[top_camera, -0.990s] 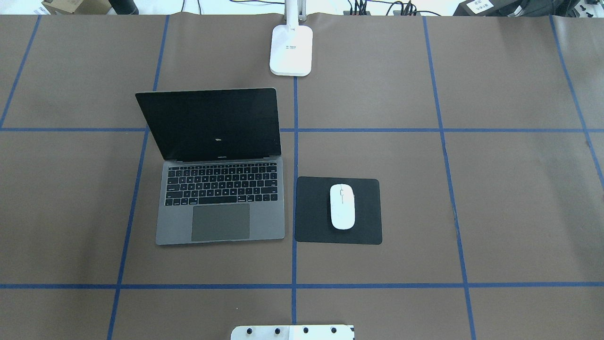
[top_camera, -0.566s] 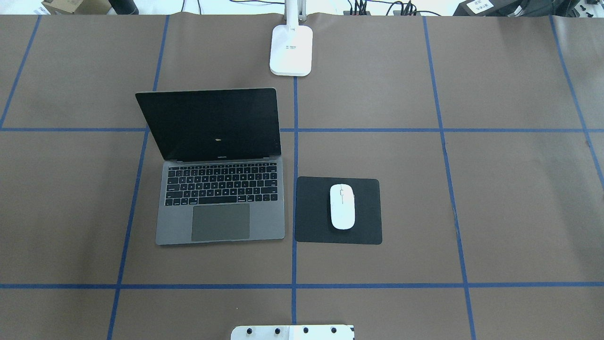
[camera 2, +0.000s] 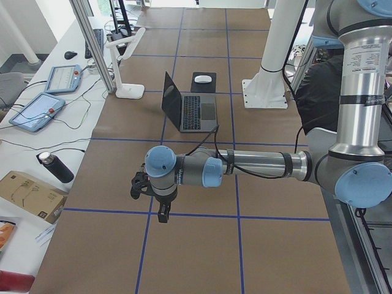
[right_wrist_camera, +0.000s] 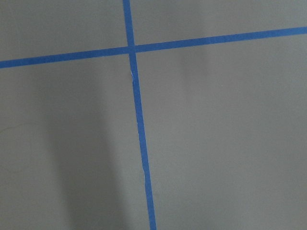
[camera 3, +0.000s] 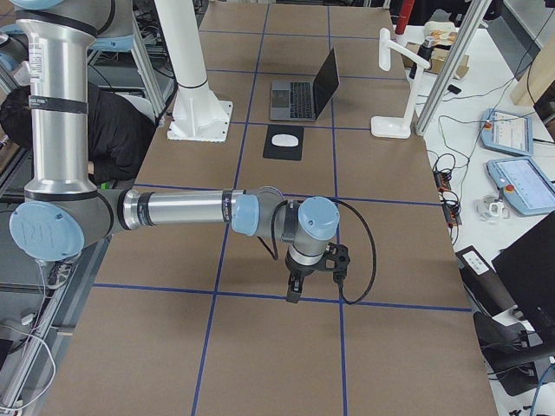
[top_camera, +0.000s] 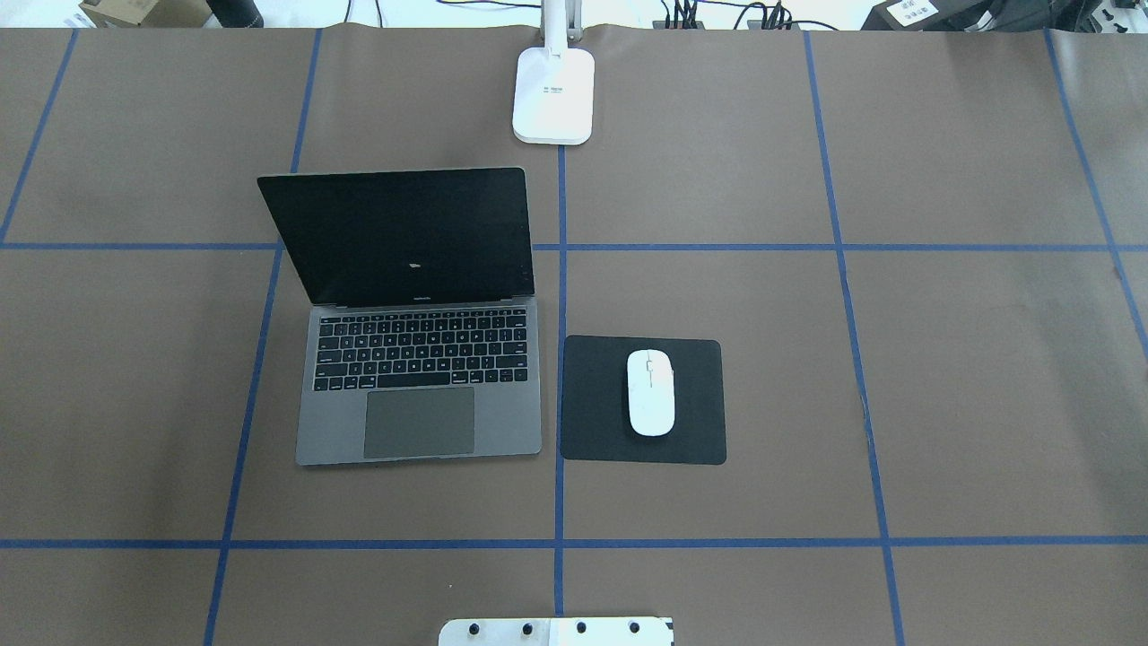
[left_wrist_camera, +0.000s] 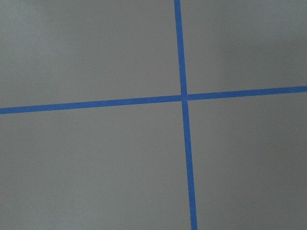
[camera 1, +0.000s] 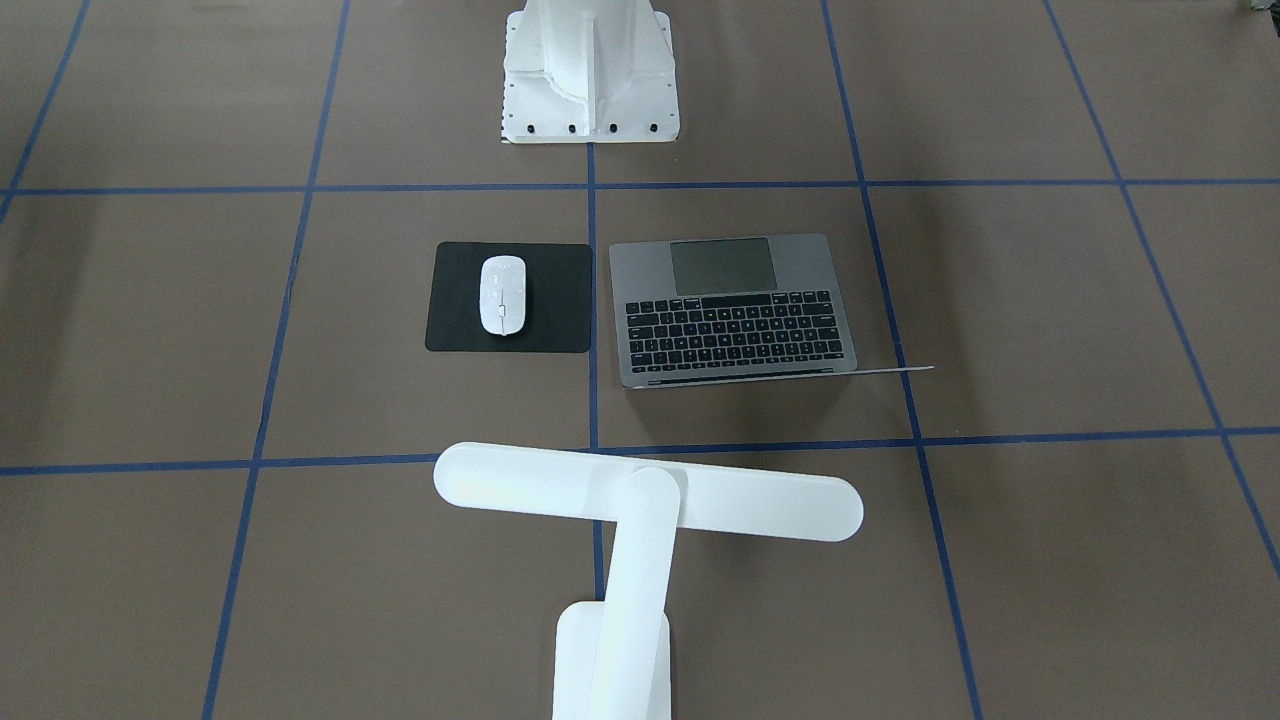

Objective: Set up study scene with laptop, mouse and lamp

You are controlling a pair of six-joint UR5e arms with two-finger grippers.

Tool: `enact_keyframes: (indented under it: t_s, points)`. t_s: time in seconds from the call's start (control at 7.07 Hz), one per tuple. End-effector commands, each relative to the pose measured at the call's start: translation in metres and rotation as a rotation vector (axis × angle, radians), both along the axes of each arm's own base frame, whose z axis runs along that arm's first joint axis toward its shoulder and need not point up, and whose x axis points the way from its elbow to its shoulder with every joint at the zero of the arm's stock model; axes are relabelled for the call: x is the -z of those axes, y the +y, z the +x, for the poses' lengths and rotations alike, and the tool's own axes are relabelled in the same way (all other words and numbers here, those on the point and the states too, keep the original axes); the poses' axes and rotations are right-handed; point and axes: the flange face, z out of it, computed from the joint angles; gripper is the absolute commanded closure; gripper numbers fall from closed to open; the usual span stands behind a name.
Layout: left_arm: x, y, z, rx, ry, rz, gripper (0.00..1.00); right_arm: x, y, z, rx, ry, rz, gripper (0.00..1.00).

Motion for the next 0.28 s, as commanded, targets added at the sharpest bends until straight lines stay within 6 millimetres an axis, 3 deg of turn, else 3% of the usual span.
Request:
enact_keyframes:
  t_s: [0.0, 0.14]
  points:
    - [0.001, 0.0, 0.0, 0.0, 0.0, 0.001, 0.01, 0.0034, -0.0009, 0.0, 0.001, 0.0, 0.009, 0.01]
    - [-0.0003, 0.0, 0.0, 0.0, 0.0, 0.0, 0.01, 0.0076, -0.0024, 0.0022, -0.005, 0.001, 0.017, 0.01]
